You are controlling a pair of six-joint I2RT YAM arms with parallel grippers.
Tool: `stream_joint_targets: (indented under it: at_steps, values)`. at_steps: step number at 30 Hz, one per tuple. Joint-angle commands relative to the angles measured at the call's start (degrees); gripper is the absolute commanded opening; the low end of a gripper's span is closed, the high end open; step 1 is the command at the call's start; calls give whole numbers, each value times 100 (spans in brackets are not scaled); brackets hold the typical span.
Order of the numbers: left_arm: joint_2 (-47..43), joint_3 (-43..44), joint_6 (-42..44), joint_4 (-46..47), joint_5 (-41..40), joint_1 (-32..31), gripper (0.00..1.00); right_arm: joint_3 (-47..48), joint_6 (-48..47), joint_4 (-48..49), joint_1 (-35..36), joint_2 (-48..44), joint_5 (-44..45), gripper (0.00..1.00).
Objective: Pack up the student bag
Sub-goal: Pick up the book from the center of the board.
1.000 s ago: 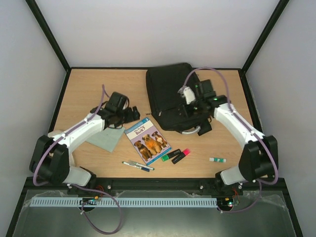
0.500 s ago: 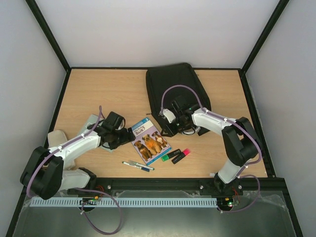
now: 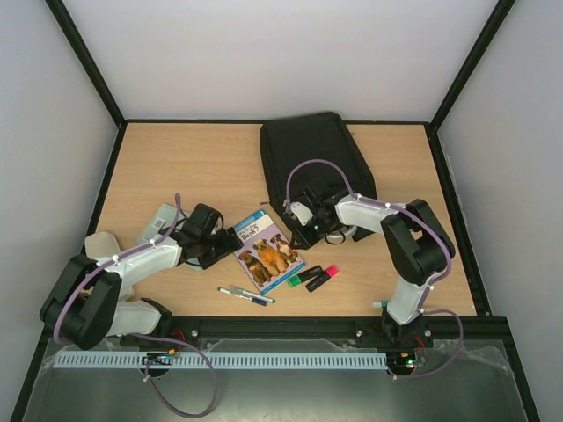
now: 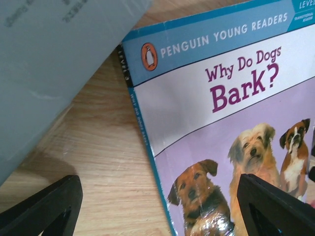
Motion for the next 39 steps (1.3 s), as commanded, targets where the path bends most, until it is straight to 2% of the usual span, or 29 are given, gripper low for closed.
stream_joint_targets:
  at_steps: [1,9,19,26,32,36,39]
  values:
    - [205,-165,-402,387,86,-7,88,-38,-73,-84,38,258,122,28]
    - [497,-346,-761,893,160,-7,85,-33,-74,-121,38,449,306,26]
    - [717,-343,-691,1817,579,-10,76,44,-92,-252,81,871,443,24]
    - [315,-317,-615,2619,847,-109,62,83,-98,-293,143,1020,500,24]
    - [68,-198,-490,2785,848,-232,54,97,-89,-310,152,1036,502,24]
    - [176,-107,-474,2822,899,-329,48,99,-88,-315,152,1036,502,24]
    - [379,7,-505,2602,737,-448,40,100,-79,-323,152,1020,500,24]
